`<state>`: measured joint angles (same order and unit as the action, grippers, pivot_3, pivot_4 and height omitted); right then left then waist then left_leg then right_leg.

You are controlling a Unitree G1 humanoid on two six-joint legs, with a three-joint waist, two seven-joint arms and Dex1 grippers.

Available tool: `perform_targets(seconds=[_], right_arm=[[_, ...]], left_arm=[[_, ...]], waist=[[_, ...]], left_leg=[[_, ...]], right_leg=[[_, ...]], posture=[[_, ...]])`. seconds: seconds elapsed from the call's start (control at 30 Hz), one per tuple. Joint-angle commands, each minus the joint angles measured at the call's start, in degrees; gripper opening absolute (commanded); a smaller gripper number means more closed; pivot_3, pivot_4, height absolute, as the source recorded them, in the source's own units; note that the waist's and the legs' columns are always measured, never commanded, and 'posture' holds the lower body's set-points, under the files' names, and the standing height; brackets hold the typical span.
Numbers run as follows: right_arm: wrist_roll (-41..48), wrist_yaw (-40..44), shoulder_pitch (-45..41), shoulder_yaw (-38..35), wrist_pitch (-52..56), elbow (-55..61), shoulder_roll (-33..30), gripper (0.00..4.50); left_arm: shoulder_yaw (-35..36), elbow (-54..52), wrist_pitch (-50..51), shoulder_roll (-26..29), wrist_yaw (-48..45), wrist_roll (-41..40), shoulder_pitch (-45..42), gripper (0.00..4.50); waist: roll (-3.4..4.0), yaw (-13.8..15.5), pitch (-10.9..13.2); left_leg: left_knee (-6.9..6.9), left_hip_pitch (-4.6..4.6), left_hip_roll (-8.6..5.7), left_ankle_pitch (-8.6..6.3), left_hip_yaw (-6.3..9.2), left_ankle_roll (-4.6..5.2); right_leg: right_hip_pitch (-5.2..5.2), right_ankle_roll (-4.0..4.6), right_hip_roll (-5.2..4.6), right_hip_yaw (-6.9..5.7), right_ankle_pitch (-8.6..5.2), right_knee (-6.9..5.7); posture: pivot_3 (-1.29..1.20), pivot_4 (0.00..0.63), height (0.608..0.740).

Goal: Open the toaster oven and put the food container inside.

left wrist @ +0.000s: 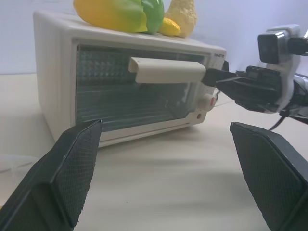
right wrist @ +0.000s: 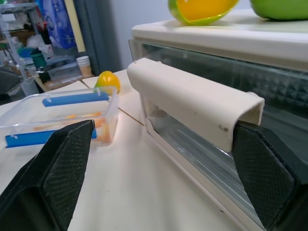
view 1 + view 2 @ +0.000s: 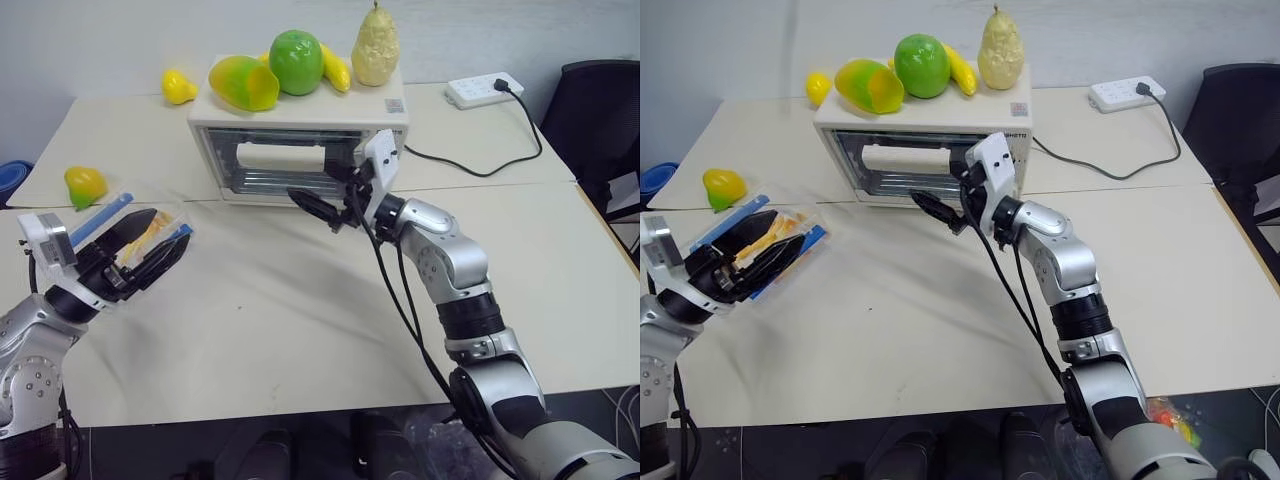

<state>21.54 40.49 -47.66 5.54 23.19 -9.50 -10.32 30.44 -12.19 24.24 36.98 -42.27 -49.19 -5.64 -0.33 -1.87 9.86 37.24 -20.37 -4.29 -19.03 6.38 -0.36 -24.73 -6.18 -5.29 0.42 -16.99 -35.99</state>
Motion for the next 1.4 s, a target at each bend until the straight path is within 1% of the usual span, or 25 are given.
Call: perform_targets(seconds=[0.03,0.07,0.13,0.17,0.27,0.33,0.5,0.57,0.6,0.7,0.77,0.83,0.87,0.97,1.1,1.17,1.23,1.4], right_arm=[[0.11,4.49,1.88,3.01,-0.49,5.61,-1.01,4.45],[-0.15,5.52,2.93,3.77,-0.54,6.55,-1.69,4.45],[-1.48,7.45,5.40,5.71,-1.24,8.28,-3.49,4.50],[-2.69,8.37,6.65,6.90,-2.31,8.80,-4.49,4.50],[-5.52,9.77,10.09,9.32,-5.53,9.48,-6.12,4.50],[-6.71,9.95,11.46,10.02,-7.38,9.18,-6.13,4.50],[-10.03,9.01,11.93,10.43,-12.06,5.32,-5.20,4.50],[-11.35,8.77,11.98,10.41,-14.14,3.66,-5.08,4.50],[-11.76,8.36,12.04,10.09,-14.91,2.93,-4.87,4.50],[-12.16,8.33,12.99,9.28,-16.81,2.14,-4.99,4.50],[-11.12,9.05,16.33,7.99,-18.46,3.88,-6.01,4.50],[-8.56,10.94,21.13,6.11,-19.92,6.89,-7.53,4.50],[-7.07,12.54,25.57,4.63,-20.85,9.29,-9.67,4.50],[-5.06,14.55,33.95,1.52,-23.42,13.57,-13.80,4.50],[-2.82,15.18,41.18,-2.63,-25.36,16.69,-17.08,4.50],[-0.55,15.60,43.43,-4.67,-24.92,18.66,-18.04,4.50],[1.01,15.17,44.14,-6.09,-24.47,19.90,-18.27,4.50],[2.65,15.18,42.90,-6.51,-25.49,19.70,-17.12,4.50]], left_arm=[[1.35,0.18,0.19,0.08,1.30,-0.85,-1.53,4.50],[1.40,0.68,0.84,0.31,1.65,-1.34,-2.48,4.50],[1.55,2.52,2.38,1.31,2.71,-1.71,-4.93,4.11],[1.48,3.89,2.23,1.89,2.87,-0.97,-6.50,3.99],[-0.37,9.94,0.29,3.25,4.23,3.86,-12.74,3.07],[-3.61,15.14,-1.37,3.79,4.44,8.07,-18.04,2.42],[-11.20,29.46,-6.19,2.01,2.60,16.50,-31.04,0.81],[-14.16,34.35,-9.79,1.20,0.72,20.13,-34.26,0.24],[-14.95,36.53,-10.20,0.58,0.42,20.94,-35.81,0.04],[-18.52,40.15,-12.95,0.38,-3.08,24.69,-37.83,0.04],[-20.47,39.57,-13.25,0.66,-6.11,25.92,-37.29,0.04],[-21.38,38.61,-13.19,1.00,-7.97,26.64,-36.45,0.04],[-22.04,37.41,-13.66,1.45,-9.12,27.34,-34.91,0.04],[-22.57,34.17,-13.17,1.68,-10.34,27.91,-31.46,0.04],[-23.47,28.48,-11.85,0.76,-9.36,28.72,-26.14,0.04],[-23.76,25.41,-11.13,-0.39,-6.97,29.63,-22.93,0.04],[-24.16,22.69,-11.36,-1.77,-4.87,30.79,-19.34,0.04],[-22.97,19.91,-12.69,-4.42,0.54,32.52,-14.84,0.04]], waist=[[0.00,-0.07,0.00],[0.00,-0.06,0.00],[-0.01,-0.01,0.00],[-0.01,0.06,0.00],[-0.03,0.19,-0.02],[-0.04,0.25,-0.02],[-0.07,0.06,-0.03],[-0.07,-0.12,-0.04],[-0.07,-0.13,-0.04],[-0.08,-0.23,-0.04],[-0.09,-0.26,-0.05],[-0.09,-0.07,-0.05],[-0.08,0.09,-0.05],[-0.08,0.33,-0.04],[-0.09,0.33,-0.04],[-0.08,0.45,-0.04],[-0.08,0.42,-0.03],[-0.08,0.96,-0.04]], left_leg=[[-0.02,0.00,0.01,0.00,-0.02,0.00],[-0.03,0.00,0.02,0.00,-0.02,0.00],[-0.01,0.00,0.02,0.00,-0.03,0.00],[0.01,0.00,0.01,0.00,-0.04,0.00],[0.08,0.00,0.00,0.00,-0.04,-0.01],[0.08,0.01,-0.02,0.00,-0.11,-0.01],[0.11,0.00,-0.03,0.00,-0.19,-0.01],[0.08,0.00,-0.02,0.00,-0.25,-0.01],[0.07,0.00,-0.02,0.00,-0.34,-0.01],[0.13,-0.09,-0.05,0.00,-0.49,-0.01],[0.19,-0.21,-0.06,-0.01,-0.53,0.00],[0.19,-0.24,-0.06,-0.01,-0.52,0.01],[0.20,-0.29,-0.06,-0.01,-0.51,0.01],[0.30,-0.38,-0.10,-0.06,-0.53,0.09],[0.75,-0.60,-0.12,-0.10,-0.53,0.14],[0.79,-0.58,-0.10,-0.10,-0.51,0.13],[0.76,-0.56,-0.09,-0.10,-0.50,0.13],[0.81,-0.57,-0.08,-0.10,-0.49,0.13]], right_leg=[[-0.02,0.00,0.00,0.00,0.00,0.00],[-0.02,0.00,0.01,0.00,0.00,0.00],[-0.02,0.00,0.01,-0.01,0.00,0.00],[-0.03,0.00,0.01,-0.01,0.00,0.01],[-0.02,0.00,0.01,-0.06,0.00,0.00],[-0.05,-0.02,0.02,-0.10,0.01,-0.02],[-0.11,-0.06,0.04,-0.14,0.03,-0.05],[-0.17,-0.07,0.07,-0.12,0.04,-0.07],[-0.27,-0.06,0.05,-0.15,0.03,-0.12],[-0.50,-0.06,-0.05,-0.25,0.04,-0.50],[-0.64,-0.07,-0.07,-0.23,0.04,-0.54],[-0.65,-0.07,-0.09,-0.27,0.04,-0.54],[-0.68,-0.07,-0.09,-0.27,0.04,-0.52],[-0.69,-0.09,-0.12,-0.26,0.06,-0.51],[-0.74,-0.21,-0.12,-0.15,0.14,-0.49],[-0.72,-0.18,-0.11,-0.08,0.18,-0.52],[-0.72,-0.18,-0.11,0.01,0.18,-0.53],[-0.72,-0.18,-0.11,0.02,0.18,-0.52]], posture=[[0.00,0.150,0.740],[0.00,0.150,0.740],[0.00,0.150,0.740],[0.00,0.150,0.740],[0.00,0.150,0.740],[0.00,0.150,0.740],[0.00,0.150,0.740],[0.00,0.150,0.740],[0.00,0.150,0.740],[0.00,0.150,0.740],[0.00,0.150,0.740],[0.00,0.150,0.740],[0.00,0.150,0.740],[0.00,0.150,0.740],[0.00,0.150,0.740],[0.00,0.150,0.740],[0.00,0.150,0.740],[0.00,0.150,0.740]])
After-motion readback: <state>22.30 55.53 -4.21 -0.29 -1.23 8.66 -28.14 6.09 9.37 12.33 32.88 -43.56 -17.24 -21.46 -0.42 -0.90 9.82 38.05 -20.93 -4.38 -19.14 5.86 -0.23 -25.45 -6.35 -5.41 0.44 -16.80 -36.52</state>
